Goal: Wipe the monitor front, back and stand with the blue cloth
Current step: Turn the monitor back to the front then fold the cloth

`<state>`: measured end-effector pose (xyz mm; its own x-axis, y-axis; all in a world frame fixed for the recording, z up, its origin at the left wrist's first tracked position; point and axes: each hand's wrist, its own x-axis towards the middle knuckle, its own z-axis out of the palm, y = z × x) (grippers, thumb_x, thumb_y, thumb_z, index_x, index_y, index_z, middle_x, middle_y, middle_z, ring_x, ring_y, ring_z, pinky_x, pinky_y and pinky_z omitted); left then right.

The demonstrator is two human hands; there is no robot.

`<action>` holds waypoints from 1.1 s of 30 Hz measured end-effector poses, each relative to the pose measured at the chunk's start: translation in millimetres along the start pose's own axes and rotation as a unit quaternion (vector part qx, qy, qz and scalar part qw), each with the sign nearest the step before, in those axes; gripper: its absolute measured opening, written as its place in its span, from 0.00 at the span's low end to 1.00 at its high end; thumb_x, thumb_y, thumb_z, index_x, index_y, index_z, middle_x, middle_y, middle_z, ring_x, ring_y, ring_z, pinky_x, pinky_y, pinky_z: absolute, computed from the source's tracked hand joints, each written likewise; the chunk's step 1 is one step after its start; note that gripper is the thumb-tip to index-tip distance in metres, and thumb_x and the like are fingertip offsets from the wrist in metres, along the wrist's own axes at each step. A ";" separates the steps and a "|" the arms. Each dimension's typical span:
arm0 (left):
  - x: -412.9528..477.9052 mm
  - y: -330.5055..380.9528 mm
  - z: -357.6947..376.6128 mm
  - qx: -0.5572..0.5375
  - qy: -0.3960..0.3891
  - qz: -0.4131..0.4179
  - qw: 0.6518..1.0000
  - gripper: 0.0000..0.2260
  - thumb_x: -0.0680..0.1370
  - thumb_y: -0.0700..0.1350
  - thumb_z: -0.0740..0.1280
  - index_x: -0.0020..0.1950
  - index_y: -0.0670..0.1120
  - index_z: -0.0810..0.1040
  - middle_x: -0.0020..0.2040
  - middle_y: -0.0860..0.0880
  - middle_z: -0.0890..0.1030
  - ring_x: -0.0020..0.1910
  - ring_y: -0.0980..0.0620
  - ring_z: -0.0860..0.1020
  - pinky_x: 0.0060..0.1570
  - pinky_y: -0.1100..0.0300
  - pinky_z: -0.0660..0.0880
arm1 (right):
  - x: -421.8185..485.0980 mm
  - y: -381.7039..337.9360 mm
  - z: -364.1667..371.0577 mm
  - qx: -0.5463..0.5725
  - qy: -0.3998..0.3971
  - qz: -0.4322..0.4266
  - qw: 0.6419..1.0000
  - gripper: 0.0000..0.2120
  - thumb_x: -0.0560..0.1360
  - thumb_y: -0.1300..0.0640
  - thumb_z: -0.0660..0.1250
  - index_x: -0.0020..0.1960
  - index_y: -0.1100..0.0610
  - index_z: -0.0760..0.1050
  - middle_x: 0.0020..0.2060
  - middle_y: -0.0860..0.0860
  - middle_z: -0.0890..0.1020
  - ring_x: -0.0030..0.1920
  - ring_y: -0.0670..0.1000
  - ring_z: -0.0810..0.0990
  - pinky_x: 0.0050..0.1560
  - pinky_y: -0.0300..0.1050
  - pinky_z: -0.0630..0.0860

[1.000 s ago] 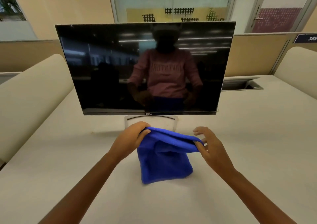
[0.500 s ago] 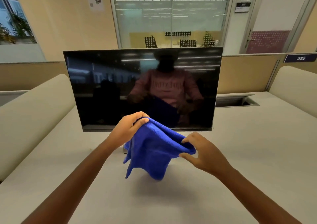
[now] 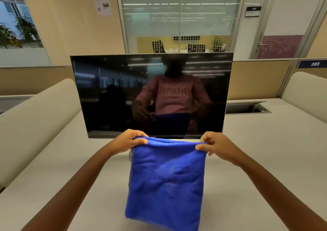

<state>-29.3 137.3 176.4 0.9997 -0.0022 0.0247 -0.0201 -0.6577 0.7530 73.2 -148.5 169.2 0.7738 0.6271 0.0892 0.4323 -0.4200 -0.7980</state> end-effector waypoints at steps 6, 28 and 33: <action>17.8 -21.7 26.5 0.191 -0.011 -0.051 0.980 0.11 0.76 0.44 0.66 0.57 0.43 0.77 0.48 0.50 0.75 0.45 0.54 0.72 0.38 0.70 0.66 | 18.9 33.5 25.3 -0.148 0.038 0.019 0.988 0.13 0.74 0.61 0.67 0.58 0.58 0.74 0.51 0.54 0.79 0.43 0.46 0.73 0.42 0.33 0.70; -51.3 -57.6 84.2 0.311 -0.150 0.056 0.937 0.44 0.59 0.78 0.41 0.52 0.51 0.80 0.48 0.54 0.75 0.43 0.61 0.69 0.38 0.72 0.63 | -86.8 91.5 80.5 -0.160 0.030 -0.080 0.983 0.22 0.71 0.36 0.54 0.41 0.52 0.77 0.50 0.37 0.70 0.53 0.38 0.71 0.48 0.28 0.68; -41.8 -43.5 86.6 0.306 -0.097 0.057 0.945 0.38 0.65 0.71 0.42 0.47 0.46 0.81 0.43 0.54 0.71 0.35 0.62 0.66 0.34 0.72 0.61 | -67.0 84.9 87.7 -0.107 0.099 0.144 0.979 0.20 0.74 0.45 0.66 0.60 0.56 0.71 0.59 0.51 0.69 0.58 0.50 0.72 0.55 0.37 0.70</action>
<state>-68.9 100.8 85.7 0.9766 -0.1980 -0.0841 -0.1743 -0.9575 0.2298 17.4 -168.6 43.2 0.9432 0.3320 0.0098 0.2538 -0.7015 -0.6659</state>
